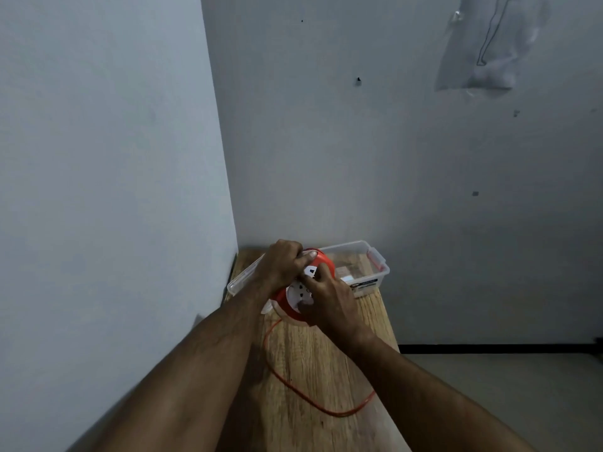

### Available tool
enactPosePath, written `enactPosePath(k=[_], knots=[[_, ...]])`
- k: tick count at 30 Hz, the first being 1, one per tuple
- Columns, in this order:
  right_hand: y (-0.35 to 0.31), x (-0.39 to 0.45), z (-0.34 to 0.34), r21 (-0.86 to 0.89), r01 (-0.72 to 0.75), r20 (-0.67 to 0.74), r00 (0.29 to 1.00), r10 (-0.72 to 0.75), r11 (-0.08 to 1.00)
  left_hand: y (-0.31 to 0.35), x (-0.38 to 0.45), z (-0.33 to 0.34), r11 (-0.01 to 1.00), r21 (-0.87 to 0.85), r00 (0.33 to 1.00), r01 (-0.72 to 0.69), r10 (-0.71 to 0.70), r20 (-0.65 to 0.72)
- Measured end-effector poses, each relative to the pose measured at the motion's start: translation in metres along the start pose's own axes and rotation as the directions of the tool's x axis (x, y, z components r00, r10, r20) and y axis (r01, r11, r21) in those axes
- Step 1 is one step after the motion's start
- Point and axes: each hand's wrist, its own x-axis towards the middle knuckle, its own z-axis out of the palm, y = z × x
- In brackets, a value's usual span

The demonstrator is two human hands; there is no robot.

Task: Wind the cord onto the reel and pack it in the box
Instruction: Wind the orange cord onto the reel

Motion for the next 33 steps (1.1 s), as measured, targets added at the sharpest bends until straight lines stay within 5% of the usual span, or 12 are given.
enactPosePath(k=[6, 11, 14, 18, 20, 22, 24, 25, 27, 29, 31, 33], knots=[[-0.011, -0.002, -0.002, 0.338, -0.306, -0.058, 0.937, 0.344, 0.890, 0.004, 0.002, -0.002, 1.000, -0.016, 1.000, -0.003, 0.003, -0.004], [-0.029, 0.001, 0.002, 0.605, -0.507, -0.018, 0.762, 0.647, 0.614, 0.007, 0.003, -0.001, 1.000, 0.021, 1.000, -0.023, 0.023, -0.011], [-0.034, 0.007, 0.004, 0.723, -0.619, 0.156, 0.580, 0.800, 0.308, 0.009, 0.003, 0.001, 0.999, 0.046, 0.999, -0.026, 0.027, -0.024], [-0.040, 0.018, -0.005, 0.764, -0.592, 0.478, 0.254, 0.841, -0.255, 0.013, 0.001, 0.002, 0.998, 0.056, 0.999, -0.039, 0.040, -0.020], [-0.041, 0.022, -0.007, 0.743, -0.520, 0.577, 0.179, 0.797, -0.421, 0.014, 0.002, 0.002, 0.997, 0.058, 0.999, -0.047, 0.048, -0.015], [-0.038, 0.025, -0.007, 0.730, -0.495, 0.617, 0.182, 0.765, -0.471, 0.012, 0.003, 0.003, 0.998, 0.045, 0.999, -0.043, 0.043, -0.013], [-0.036, 0.022, -0.006, 0.751, -0.544, 0.571, 0.250, 0.782, -0.374, 0.008, 0.004, 0.004, 1.000, -0.005, 0.999, -0.019, 0.019, -0.028], [-0.035, 0.018, -0.007, 0.783, -0.574, 0.482, 0.318, 0.816, -0.239, 0.006, 0.004, 0.004, 0.999, -0.031, 0.999, -0.008, 0.006, -0.043], [-0.036, 0.004, -0.014, 0.769, -0.554, 0.086, 0.584, 0.807, 0.319, 0.003, 0.004, 0.003, 0.999, -0.051, 0.998, 0.009, -0.012, -0.069], [-0.028, -0.009, -0.019, 0.368, -0.279, -0.292, 0.871, 0.394, 0.887, 0.003, 0.006, 0.002, 0.999, -0.042, 0.998, 0.000, -0.002, -0.055], [-0.014, -0.015, -0.011, -0.099, 0.032, -0.230, 0.972, -0.054, 0.995, 0.003, 0.008, 0.003, 0.999, -0.037, 0.999, -0.026, 0.024, -0.040], [-0.009, -0.016, -0.005, -0.300, 0.103, -0.074, 0.989, -0.131, 0.948, 0.005, 0.008, 0.004, 0.999, -0.037, 0.999, -0.035, 0.034, -0.043]])
